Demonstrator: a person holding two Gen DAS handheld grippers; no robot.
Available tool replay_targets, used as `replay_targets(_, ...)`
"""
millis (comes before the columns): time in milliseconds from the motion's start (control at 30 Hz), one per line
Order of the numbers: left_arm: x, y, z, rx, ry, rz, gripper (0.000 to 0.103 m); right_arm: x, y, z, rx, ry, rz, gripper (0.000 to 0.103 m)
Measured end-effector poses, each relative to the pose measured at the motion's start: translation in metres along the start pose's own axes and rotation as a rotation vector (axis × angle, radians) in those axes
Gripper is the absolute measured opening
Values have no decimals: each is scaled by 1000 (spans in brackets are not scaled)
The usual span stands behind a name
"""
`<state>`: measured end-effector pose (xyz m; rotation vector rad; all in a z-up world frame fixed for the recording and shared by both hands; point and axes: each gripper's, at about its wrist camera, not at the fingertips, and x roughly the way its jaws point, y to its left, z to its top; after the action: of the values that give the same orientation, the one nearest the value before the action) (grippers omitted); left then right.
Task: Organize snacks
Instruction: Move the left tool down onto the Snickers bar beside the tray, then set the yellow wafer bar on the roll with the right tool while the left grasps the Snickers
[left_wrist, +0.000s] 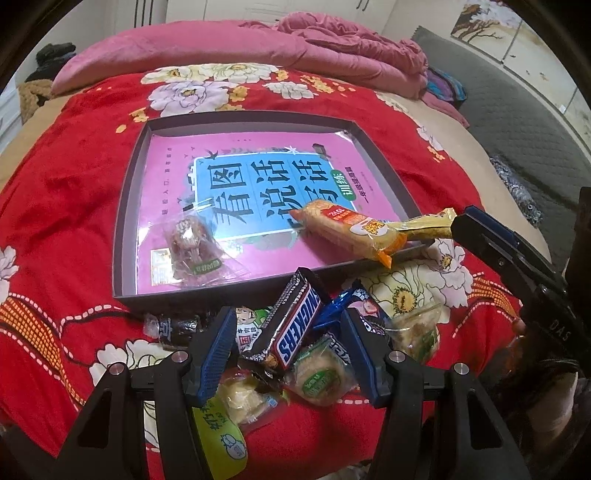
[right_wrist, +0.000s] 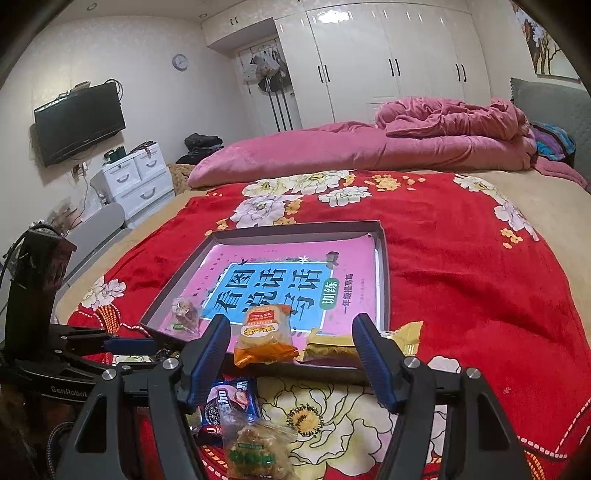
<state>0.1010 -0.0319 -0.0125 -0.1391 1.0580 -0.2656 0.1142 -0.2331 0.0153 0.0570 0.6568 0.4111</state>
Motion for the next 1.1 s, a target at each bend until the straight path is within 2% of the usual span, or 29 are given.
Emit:
replay_targets(467, 3, -6, -2, 21, 5, 12, 60, -6, -18, -6, 62, 2, -66, 68)
replay_targets(600, 7, -10, -3, 34, 5, 24, 60, -8, -32, -7, 120, 4, -107, 68)
replay_targets(733, 10, -10, -3, 36, 8, 30, 60, 1, -49, -12, 196, 47, -128, 68)
replay_targets(967, 14, -9, 1, 35, 2, 29, 59, 16, -76, -20, 330, 93, -85, 68)
replay_targets(1033, 16, -10, 0, 37, 5, 27, 59, 19, -78, -20, 335, 97, -73, 63)
replay_targets(1100, 17, -10, -1, 37, 9, 27, 59, 22, -76, -19, 332, 103, -53, 54)
